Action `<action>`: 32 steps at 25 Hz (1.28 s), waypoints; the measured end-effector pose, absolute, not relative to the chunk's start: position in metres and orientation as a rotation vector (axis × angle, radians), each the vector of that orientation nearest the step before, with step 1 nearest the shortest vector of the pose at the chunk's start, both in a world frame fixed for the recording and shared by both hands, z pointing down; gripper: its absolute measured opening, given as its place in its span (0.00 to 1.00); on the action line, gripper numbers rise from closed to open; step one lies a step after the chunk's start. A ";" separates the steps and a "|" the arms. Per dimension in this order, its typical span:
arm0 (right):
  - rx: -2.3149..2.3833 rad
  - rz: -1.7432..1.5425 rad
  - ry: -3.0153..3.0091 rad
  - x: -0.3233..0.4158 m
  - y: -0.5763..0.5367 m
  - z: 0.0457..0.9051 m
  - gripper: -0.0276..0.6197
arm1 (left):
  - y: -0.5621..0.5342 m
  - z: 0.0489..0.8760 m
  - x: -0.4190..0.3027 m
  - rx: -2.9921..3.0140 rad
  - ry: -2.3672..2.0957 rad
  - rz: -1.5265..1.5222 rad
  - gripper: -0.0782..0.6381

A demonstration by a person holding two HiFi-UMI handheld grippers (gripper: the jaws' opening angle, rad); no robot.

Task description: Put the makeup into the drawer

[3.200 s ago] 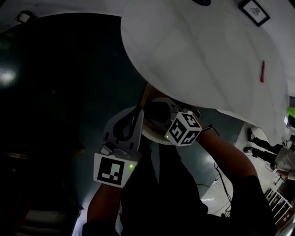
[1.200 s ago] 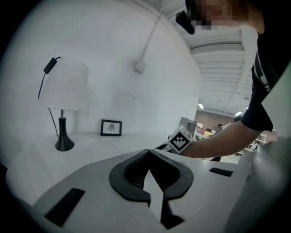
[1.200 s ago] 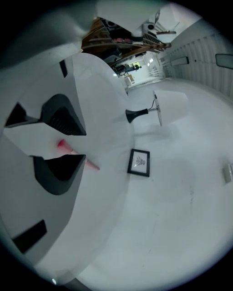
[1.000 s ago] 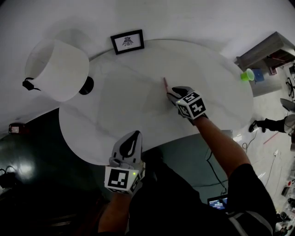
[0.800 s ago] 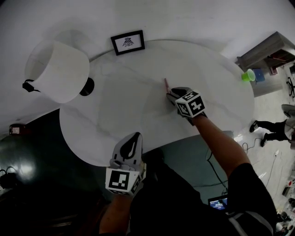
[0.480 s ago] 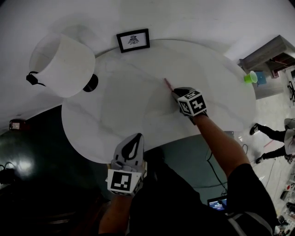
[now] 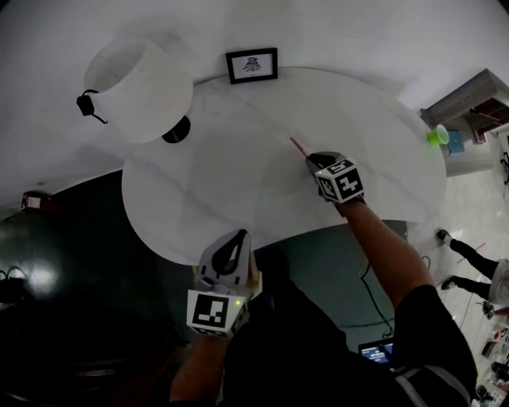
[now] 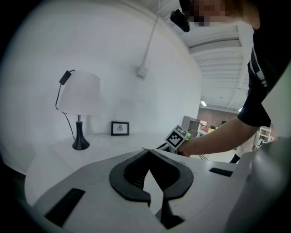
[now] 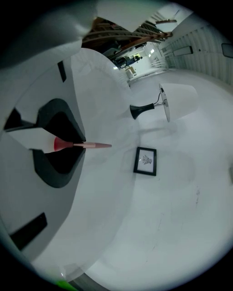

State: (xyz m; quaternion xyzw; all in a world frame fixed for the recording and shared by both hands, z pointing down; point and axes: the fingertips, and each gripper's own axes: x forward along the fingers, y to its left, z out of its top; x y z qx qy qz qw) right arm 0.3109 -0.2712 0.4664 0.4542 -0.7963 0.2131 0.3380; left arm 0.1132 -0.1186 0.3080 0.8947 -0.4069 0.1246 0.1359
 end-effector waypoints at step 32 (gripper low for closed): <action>0.450 0.319 -2.493 -0.016 -0.024 0.438 0.12 | 0.016 0.361 -0.110 2.410 -1.476 0.265 0.12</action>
